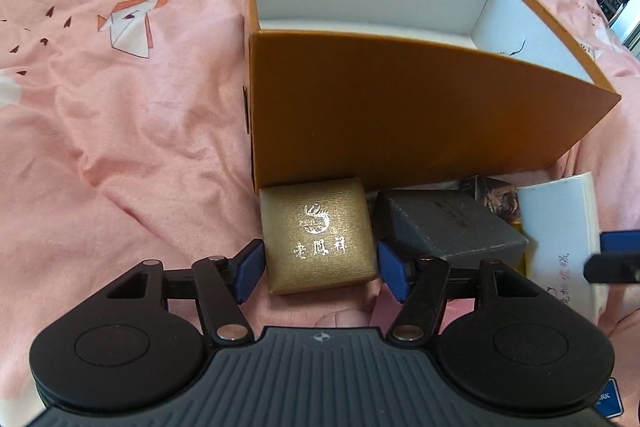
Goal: Organize objects
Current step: 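Grasp the small gold box with the left gripper while the right gripper holds the white box, then carry the gold box and white box over the orange box with both grippers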
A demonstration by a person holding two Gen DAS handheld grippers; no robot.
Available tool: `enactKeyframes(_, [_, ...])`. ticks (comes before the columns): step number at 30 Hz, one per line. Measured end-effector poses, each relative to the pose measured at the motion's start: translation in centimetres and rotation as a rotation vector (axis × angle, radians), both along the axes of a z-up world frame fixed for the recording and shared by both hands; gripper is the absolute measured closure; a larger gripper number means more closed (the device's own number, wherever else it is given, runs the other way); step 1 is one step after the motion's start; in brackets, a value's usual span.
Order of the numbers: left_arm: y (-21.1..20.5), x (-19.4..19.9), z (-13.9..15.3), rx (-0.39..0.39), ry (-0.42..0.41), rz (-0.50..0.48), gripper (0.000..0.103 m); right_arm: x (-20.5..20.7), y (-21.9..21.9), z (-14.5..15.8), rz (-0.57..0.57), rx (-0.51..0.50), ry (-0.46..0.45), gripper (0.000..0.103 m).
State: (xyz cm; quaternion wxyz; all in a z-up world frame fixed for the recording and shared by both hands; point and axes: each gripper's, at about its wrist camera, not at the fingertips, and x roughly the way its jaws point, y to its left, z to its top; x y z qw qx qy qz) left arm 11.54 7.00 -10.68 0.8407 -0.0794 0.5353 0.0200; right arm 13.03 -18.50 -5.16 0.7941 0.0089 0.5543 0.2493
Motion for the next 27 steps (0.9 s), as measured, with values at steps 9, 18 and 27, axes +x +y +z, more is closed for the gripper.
enactKeyframes(9, [0.0,0.1,-0.6,-0.004,0.001,-0.004,0.033,-1.9,2.0,-0.2,0.057,-0.058,-0.009,0.048])
enactKeyframes(18, [0.5,-1.8,0.7,0.021,-0.068,0.012,0.034,-2.6,2.4,-0.9,0.06,-0.098,-0.026,0.071])
enactKeyframes(27, [0.4,-4.4,3.8,0.003,-0.146,0.033,0.035,-1.6,0.6,1.6,0.028,0.008,-0.051,0.072])
